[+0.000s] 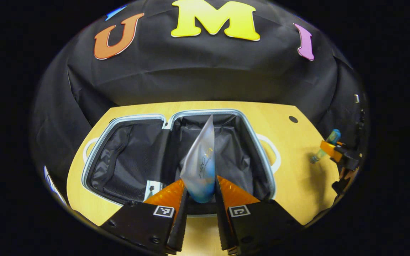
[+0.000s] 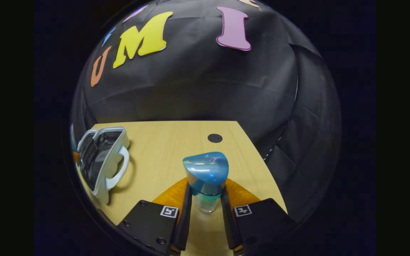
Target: First open the suitcase, pack the skin care products into it, and then close the suitcase.
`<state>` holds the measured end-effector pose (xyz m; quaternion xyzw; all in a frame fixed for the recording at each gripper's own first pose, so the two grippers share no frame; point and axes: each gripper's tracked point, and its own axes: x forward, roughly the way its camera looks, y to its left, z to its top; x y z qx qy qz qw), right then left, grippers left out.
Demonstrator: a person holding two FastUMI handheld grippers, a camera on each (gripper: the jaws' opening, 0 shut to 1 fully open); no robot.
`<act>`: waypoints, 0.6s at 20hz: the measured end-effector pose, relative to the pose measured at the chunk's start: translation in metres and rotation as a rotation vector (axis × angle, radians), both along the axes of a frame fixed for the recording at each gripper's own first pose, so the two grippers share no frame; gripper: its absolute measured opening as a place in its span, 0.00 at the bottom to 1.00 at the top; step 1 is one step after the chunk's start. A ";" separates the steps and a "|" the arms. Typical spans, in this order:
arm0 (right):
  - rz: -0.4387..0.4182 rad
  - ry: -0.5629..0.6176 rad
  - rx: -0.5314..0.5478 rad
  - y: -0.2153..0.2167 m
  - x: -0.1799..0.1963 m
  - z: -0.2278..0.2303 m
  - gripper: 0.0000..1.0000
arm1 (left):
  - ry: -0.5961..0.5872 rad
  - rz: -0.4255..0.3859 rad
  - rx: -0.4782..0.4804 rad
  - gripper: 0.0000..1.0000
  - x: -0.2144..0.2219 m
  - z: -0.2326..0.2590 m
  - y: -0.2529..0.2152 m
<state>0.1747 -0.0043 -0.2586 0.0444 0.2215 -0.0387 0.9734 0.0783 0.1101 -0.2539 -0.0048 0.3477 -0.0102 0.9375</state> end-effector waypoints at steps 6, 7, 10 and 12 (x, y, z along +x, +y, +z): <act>-0.042 0.008 0.045 0.032 -0.096 0.056 0.40 | 0.176 -0.065 0.001 0.41 0.003 -0.050 0.016; -0.079 0.011 0.053 0.033 -0.109 0.064 0.40 | 0.186 -0.073 0.008 0.41 0.007 -0.055 0.016; -0.124 0.015 0.086 0.049 -0.142 0.082 0.40 | 0.250 -0.085 0.011 0.41 0.011 -0.075 0.016; -0.137 0.004 0.070 0.052 -0.156 0.089 0.40 | 0.246 -0.098 0.025 0.41 0.020 -0.077 0.014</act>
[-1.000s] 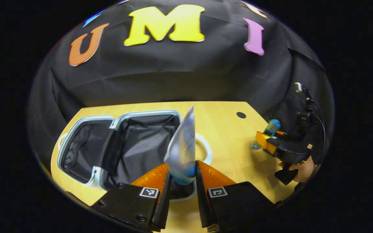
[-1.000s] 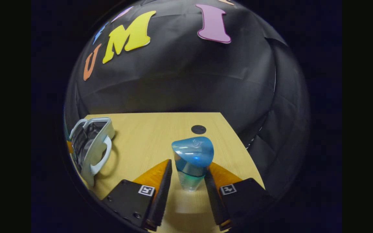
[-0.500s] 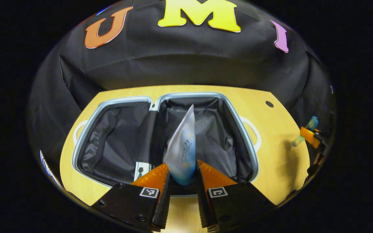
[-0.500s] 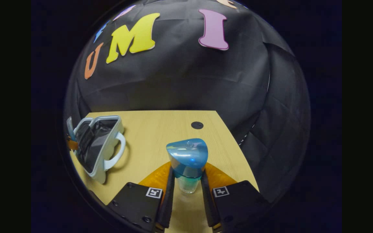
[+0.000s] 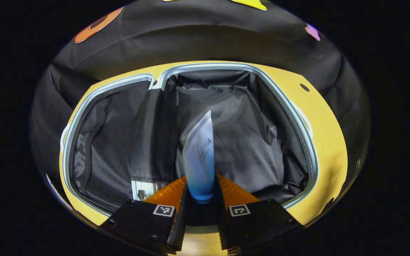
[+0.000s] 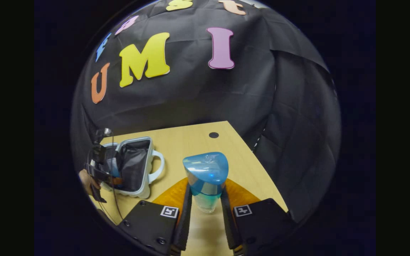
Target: First open the suitcase, pack the skin care products into it, and then close the suitcase.
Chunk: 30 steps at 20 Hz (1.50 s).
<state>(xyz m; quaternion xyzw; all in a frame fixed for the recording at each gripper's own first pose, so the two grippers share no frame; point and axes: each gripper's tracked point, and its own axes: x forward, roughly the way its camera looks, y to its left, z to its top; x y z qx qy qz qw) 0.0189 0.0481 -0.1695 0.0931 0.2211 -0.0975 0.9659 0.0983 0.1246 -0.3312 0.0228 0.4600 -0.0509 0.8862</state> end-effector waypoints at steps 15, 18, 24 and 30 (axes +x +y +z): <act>0.101 -0.022 -0.066 0.081 0.000 0.024 0.40 | -0.055 0.009 -0.084 0.65 0.000 0.012 -0.017; 0.169 -0.024 -0.069 0.113 0.021 0.030 0.40 | -0.151 -0.007 -0.110 0.84 -0.004 0.040 -0.017; 0.290 0.020 -0.050 0.185 0.066 0.019 0.40 | -0.456 -0.019 -0.097 0.89 -0.028 0.126 0.021; 0.395 0.151 -0.039 0.257 0.117 -0.031 0.40 | -0.706 -0.002 -0.031 0.90 -0.074 0.187 0.093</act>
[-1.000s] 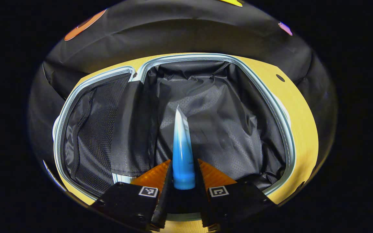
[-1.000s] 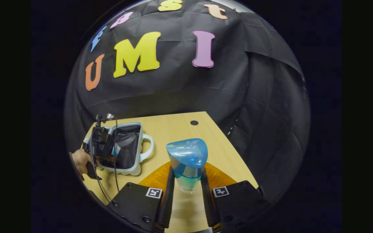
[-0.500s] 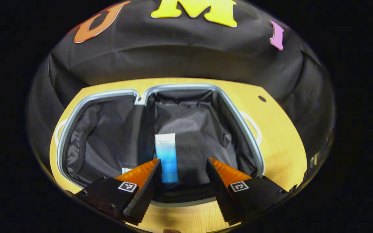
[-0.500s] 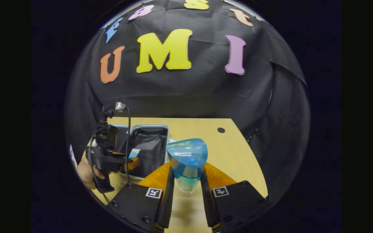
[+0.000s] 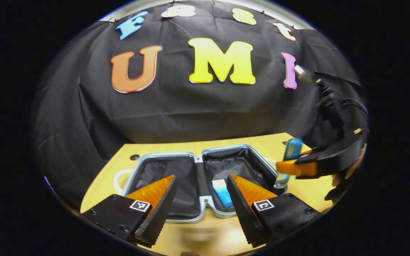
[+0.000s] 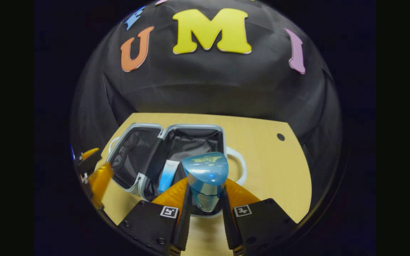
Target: First open the suitcase, pack the skin care products into it, and then close the suitcase.
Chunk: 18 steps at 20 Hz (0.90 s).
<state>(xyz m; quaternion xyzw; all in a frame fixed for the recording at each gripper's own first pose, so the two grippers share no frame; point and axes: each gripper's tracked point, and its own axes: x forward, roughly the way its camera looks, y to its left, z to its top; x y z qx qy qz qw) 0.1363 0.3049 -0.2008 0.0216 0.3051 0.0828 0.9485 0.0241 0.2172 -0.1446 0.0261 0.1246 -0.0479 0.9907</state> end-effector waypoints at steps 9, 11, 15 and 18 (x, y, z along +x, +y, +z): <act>-0.019 0.204 -0.012 0.027 0.037 -0.063 0.38 | -0.144 0.093 0.026 0.90 -0.022 0.048 0.083; -0.031 0.225 -0.006 0.026 0.041 -0.062 0.40 | -0.158 0.132 0.012 0.90 -0.019 0.052 0.105; -0.060 0.290 -0.019 0.020 0.054 -0.071 0.40 | -0.161 0.196 0.019 0.90 -0.002 0.050 0.149; -0.103 0.338 -0.018 0.020 0.061 -0.086 0.40 | -0.133 0.238 -0.014 0.90 0.006 0.038 0.175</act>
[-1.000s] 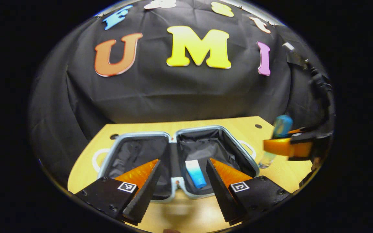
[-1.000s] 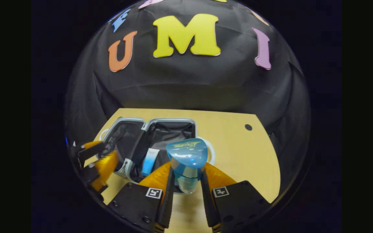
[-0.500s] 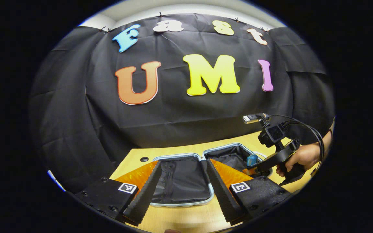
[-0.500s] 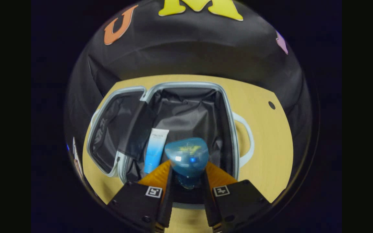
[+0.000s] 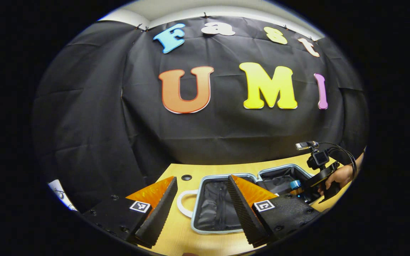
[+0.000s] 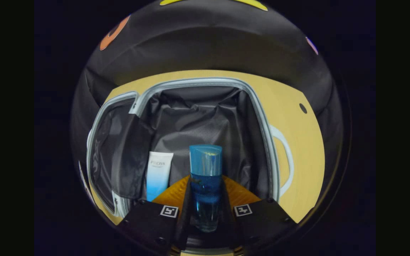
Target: First open the suitcase, pack the skin care products into it, and then close the suitcase.
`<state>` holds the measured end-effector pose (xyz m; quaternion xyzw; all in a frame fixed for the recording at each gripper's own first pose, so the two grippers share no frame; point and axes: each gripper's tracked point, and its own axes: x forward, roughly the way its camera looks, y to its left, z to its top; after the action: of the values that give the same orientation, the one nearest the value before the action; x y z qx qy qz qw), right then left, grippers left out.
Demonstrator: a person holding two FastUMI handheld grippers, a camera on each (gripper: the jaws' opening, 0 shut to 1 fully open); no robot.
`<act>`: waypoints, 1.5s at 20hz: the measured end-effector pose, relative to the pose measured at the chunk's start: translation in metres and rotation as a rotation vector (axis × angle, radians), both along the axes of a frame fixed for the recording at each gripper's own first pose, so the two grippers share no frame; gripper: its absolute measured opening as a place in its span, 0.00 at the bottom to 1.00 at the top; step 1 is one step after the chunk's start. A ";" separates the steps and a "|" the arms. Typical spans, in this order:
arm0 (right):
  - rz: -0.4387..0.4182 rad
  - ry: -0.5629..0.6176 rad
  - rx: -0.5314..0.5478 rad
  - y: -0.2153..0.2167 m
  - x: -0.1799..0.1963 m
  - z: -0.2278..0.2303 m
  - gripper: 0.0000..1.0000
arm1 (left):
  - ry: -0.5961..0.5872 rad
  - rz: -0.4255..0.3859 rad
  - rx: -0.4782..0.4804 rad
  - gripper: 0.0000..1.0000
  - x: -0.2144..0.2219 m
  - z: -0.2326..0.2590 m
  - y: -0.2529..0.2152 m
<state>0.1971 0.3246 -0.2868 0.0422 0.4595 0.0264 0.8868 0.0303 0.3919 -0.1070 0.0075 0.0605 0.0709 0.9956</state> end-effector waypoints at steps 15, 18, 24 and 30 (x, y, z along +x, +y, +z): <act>-0.037 -0.024 0.035 0.004 -0.005 0.026 0.68 | 0.085 0.087 -0.534 0.94 0.039 -0.095 0.080; 0.013 -0.139 0.008 -0.004 -0.021 0.071 0.75 | 0.126 0.101 -0.758 0.95 0.050 -0.125 0.083; 0.121 -0.369 -0.034 -0.036 -0.110 0.173 0.79 | 0.161 0.121 -1.065 0.86 0.077 -0.180 0.077; 0.066 -0.451 -0.073 -0.099 -0.192 0.222 0.79 | 0.198 0.053 -1.162 0.42 0.095 -0.196 0.055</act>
<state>0.0048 0.2253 -0.0647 -0.0121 0.2516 0.0473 0.9666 0.1251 0.4464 -0.3035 -0.5341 0.1821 0.0498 0.8241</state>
